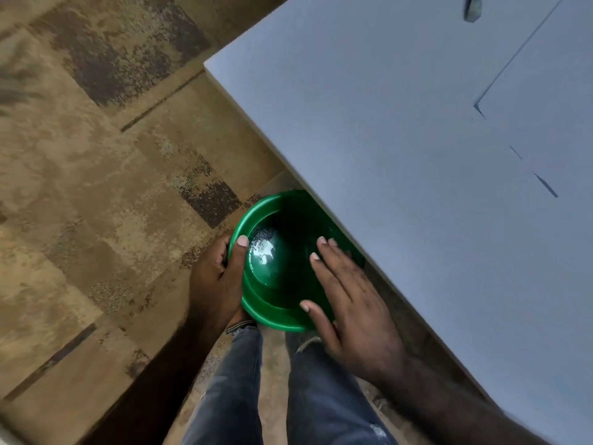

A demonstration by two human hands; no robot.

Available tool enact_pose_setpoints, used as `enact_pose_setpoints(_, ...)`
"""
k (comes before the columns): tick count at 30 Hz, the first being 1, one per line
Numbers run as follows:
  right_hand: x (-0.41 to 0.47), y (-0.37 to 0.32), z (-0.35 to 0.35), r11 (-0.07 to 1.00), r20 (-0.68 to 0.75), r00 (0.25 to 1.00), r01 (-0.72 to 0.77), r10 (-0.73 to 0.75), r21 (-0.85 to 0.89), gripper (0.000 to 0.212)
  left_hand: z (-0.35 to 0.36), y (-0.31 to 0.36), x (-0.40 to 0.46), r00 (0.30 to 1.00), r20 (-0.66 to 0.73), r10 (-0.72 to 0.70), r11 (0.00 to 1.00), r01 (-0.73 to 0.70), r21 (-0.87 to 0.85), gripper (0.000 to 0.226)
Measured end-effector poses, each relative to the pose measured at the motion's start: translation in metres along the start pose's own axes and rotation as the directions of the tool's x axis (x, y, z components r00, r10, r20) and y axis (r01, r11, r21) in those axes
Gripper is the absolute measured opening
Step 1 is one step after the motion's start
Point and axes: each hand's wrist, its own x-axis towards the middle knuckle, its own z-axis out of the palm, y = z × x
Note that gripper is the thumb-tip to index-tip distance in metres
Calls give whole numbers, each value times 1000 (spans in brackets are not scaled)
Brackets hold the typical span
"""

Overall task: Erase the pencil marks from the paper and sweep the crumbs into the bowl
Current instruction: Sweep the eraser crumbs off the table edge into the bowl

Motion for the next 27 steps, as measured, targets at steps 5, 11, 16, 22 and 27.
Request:
enact_pose_setpoints(5, 10, 10, 25, 991, -54, 990, -125, 127, 38, 61, -16, -25, 0, 998, -24, -51, 998, 52, 26, 25)
enact_pose_setpoints(11, 47, 12, 59, 957, 8, 958, -287, 287, 39, 69, -39, -63, 11, 993, -59, -107, 993, 109, 43, 17)
enact_pose_setpoints(16, 84, 10, 97, 897, 62, 901, -433, 429, 85, 83, -52, -96, 28, 990, -77, -117, 993, 115, -28, 19)
enact_pose_setpoints(22, 128, 1, 150, 894, 89, 909, -418, 408, 160, 78, -57, -141, 59, 984, -124, -128, 991, 121, -60, 21)
enact_pose_setpoints(27, 165, -5, 201, 884, 90, 898, -440, 431, 156, 75, -58, -187, 95, 969, -192, -157, 988, 153, -35, 29)
